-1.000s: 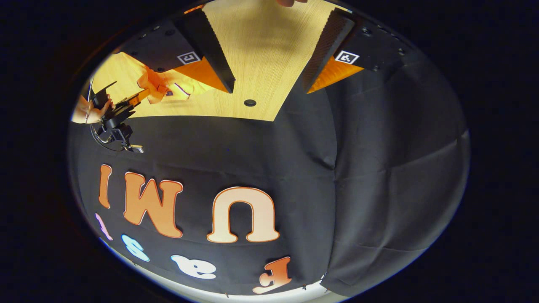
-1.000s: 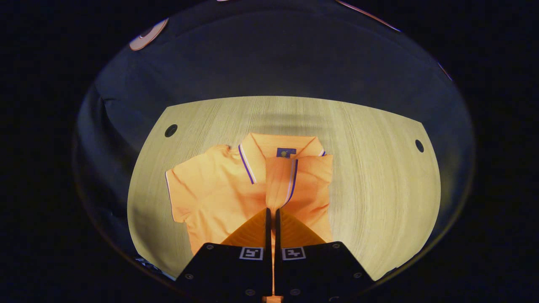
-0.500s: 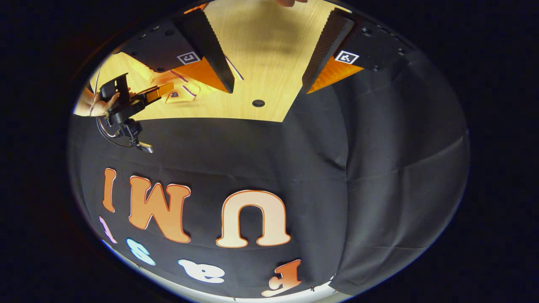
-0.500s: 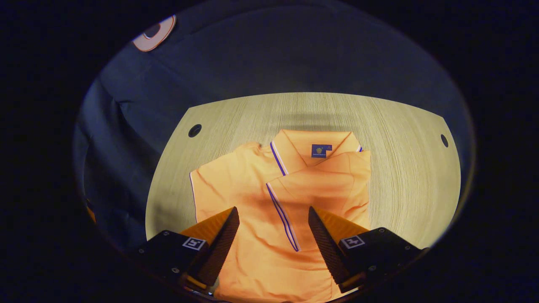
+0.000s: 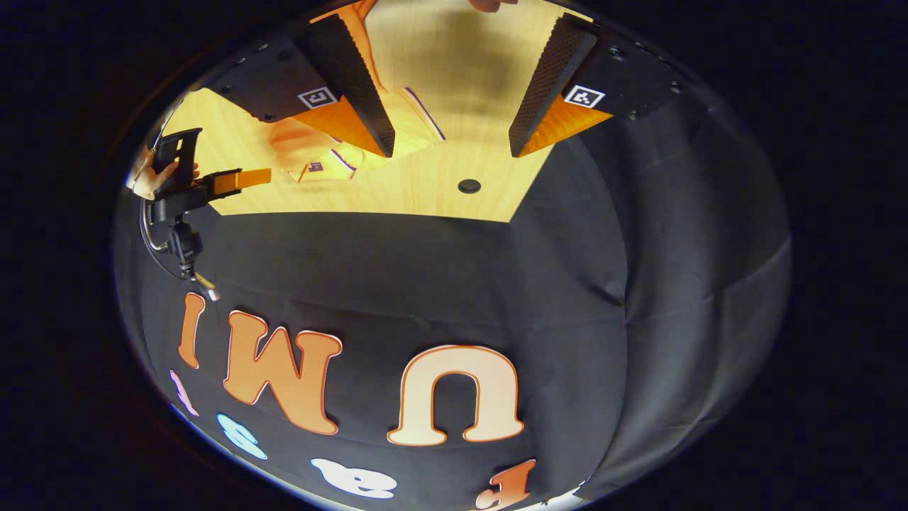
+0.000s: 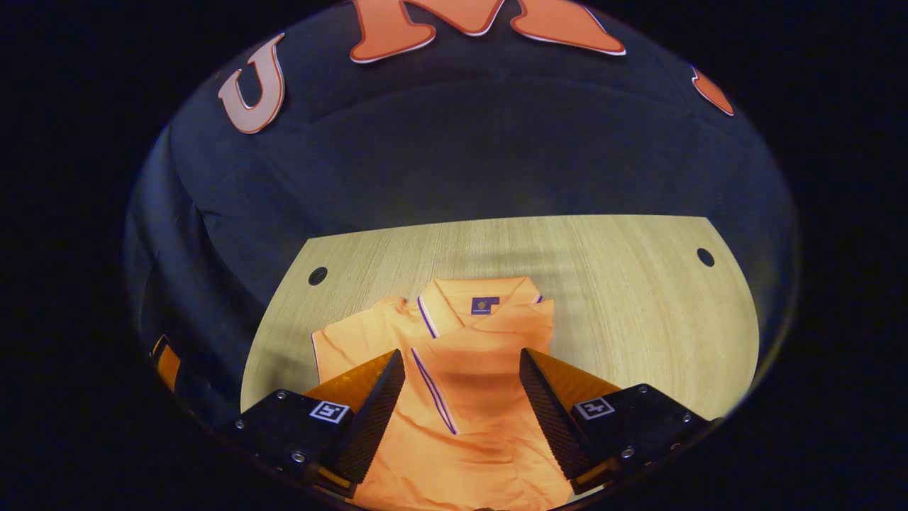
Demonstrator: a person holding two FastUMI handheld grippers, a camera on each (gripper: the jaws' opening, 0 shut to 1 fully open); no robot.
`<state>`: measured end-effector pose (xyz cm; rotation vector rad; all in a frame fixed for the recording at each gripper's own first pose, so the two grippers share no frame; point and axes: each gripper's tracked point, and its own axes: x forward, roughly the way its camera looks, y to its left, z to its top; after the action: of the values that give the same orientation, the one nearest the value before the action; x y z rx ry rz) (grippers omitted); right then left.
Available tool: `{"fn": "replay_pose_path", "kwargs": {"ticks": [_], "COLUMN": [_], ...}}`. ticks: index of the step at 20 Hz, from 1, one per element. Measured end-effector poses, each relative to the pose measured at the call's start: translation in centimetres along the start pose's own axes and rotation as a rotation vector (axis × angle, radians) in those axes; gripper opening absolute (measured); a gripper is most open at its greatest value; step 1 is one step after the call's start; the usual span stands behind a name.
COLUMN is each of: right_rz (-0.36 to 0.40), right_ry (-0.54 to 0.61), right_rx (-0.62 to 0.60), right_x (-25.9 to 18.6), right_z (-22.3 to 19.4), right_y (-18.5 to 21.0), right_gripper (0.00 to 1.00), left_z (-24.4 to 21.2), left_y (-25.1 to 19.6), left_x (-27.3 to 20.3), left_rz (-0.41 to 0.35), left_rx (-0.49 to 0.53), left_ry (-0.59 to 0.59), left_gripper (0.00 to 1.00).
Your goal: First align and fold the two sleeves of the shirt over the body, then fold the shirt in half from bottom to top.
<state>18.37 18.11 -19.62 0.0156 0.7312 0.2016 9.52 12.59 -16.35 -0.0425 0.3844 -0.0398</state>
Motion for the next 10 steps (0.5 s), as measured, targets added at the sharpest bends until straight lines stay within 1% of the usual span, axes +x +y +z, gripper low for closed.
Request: {"fn": "replay_pose_path", "kwargs": {"ticks": [2,4,8,10], "right_rz": [-0.022,-0.020,-0.031,-0.028], "right_ry": [-0.043,-0.075,-0.171,-0.201], "right_rx": [-0.003,0.013,0.011,0.006], "right_x": [-1.7,-3.8,-7.8,-9.7], "right_z": [0.9,1.4,3.0,3.3], "right_y": [-2.0,-3.1,-5.7,-6.6], "right_gripper": [0.99,0.99,0.99,0.99], "left_z": [-0.6,-1.6,-3.6,-4.5], "left_y": [-1.0,-2.2,-3.3,-3.9], "left_x": [1.5,3.0,5.9,7.4], "left_rz": [-0.022,-0.052,-0.068,-0.083], "left_rx": [-0.007,-0.032,-0.061,-0.049], "left_ry": [0.037,0.093,0.201,0.250], "left_gripper": [0.99,0.99,0.99,0.99]}}
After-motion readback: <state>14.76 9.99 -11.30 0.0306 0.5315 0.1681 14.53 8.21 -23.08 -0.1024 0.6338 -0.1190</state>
